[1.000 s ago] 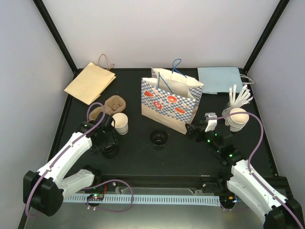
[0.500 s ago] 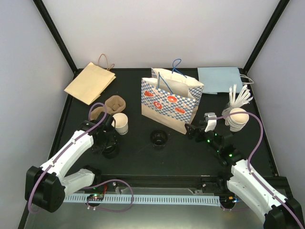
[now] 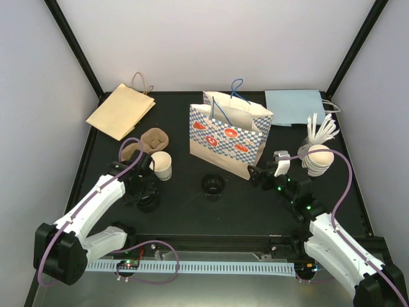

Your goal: Pack the takeout coffee

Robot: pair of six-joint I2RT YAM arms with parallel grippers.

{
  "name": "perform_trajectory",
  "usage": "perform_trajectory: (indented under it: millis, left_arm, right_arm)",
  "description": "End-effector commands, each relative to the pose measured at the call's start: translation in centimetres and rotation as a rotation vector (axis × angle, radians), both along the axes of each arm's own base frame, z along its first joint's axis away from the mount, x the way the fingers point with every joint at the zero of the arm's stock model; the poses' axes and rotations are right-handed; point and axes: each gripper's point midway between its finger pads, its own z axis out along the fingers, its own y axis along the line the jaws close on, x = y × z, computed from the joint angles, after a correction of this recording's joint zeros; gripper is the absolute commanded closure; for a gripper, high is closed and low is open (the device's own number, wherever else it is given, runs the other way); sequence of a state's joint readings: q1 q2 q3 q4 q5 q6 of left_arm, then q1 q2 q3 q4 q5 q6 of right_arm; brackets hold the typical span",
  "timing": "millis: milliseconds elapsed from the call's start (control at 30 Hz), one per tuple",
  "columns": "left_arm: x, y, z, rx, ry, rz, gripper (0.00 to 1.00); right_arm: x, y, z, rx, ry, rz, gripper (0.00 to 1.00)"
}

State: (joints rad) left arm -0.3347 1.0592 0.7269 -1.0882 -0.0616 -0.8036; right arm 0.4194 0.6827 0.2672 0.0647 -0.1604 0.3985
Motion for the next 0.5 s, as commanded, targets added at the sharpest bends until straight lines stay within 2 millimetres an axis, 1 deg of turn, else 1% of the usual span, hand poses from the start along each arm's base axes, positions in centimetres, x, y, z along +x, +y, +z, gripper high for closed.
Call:
perform_trajectory:
  millis: [0,300,467]
  left_arm:
    - [0.2,0.1,1.6,-0.011,-0.028,0.013,0.31]
    - [-0.2,0.1,2.7,-0.023,-0.034,0.02,0.31]
    - [-0.3,-0.1,2.8,-0.03,-0.03,0.016,0.31]
  right_arm:
    - [0.2,0.3,0.9,0.01,-0.036,0.012,0.0]
    - [0.2,0.3,0.8,0.009,-0.033,0.01,0.0]
    - [0.1,0.5,0.8,0.012,-0.034,0.025,0.0]
